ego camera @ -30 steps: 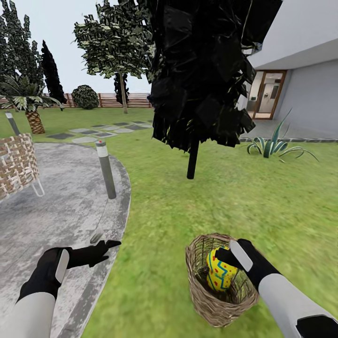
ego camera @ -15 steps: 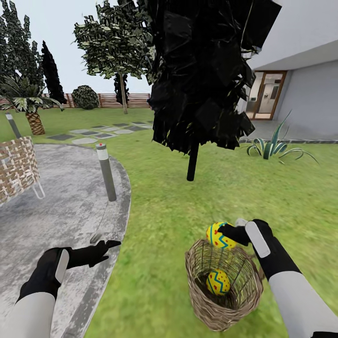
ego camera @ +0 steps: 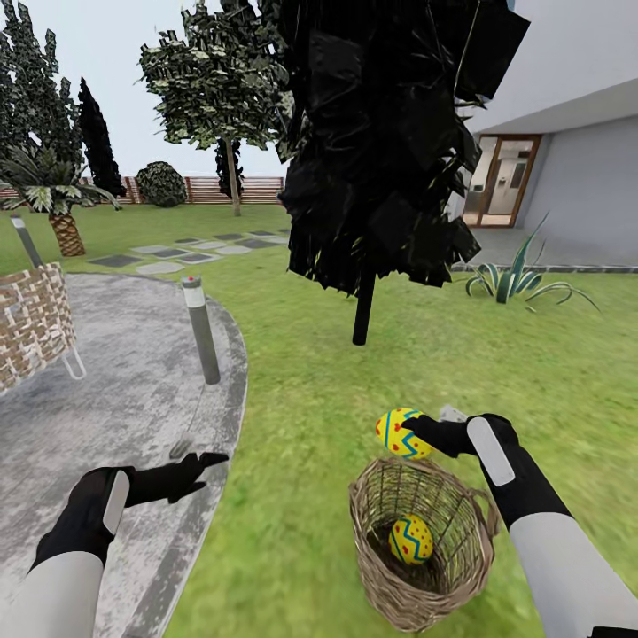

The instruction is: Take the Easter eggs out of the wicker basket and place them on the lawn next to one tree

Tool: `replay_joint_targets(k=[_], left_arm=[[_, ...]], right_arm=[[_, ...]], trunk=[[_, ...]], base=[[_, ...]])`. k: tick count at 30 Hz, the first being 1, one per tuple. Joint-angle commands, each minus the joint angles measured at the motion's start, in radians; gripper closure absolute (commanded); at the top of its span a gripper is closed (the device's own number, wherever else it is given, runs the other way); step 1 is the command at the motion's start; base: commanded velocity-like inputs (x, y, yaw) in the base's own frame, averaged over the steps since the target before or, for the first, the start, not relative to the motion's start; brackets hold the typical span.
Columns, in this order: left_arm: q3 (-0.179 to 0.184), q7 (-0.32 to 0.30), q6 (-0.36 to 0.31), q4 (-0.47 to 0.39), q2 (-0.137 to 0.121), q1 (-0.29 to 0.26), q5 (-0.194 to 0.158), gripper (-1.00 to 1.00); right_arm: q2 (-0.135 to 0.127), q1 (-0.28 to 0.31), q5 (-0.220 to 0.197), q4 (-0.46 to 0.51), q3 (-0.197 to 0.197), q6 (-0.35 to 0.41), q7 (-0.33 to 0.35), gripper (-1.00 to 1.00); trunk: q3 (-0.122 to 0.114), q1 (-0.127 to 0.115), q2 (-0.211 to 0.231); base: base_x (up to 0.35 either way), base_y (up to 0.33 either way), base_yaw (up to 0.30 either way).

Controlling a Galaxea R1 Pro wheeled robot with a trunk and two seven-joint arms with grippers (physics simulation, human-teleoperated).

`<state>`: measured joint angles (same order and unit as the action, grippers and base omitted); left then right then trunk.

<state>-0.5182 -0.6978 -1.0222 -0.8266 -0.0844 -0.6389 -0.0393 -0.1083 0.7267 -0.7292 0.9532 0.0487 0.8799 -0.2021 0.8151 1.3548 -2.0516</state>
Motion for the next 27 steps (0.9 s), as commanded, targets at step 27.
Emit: replay_joint_targets(k=[27], left_arm=[[-0.005, -0.032, -0.012, 0.0, -0.003, -0.001, -0.002, -1.0]], right_arm=[[0.01, 0.0, -0.01, -0.001, 0.0, -0.004, -0.01, 1.0]], trunk=[[-0.084, -0.104, 0.189]], base=[[0.0, 0.0, -0.054]])
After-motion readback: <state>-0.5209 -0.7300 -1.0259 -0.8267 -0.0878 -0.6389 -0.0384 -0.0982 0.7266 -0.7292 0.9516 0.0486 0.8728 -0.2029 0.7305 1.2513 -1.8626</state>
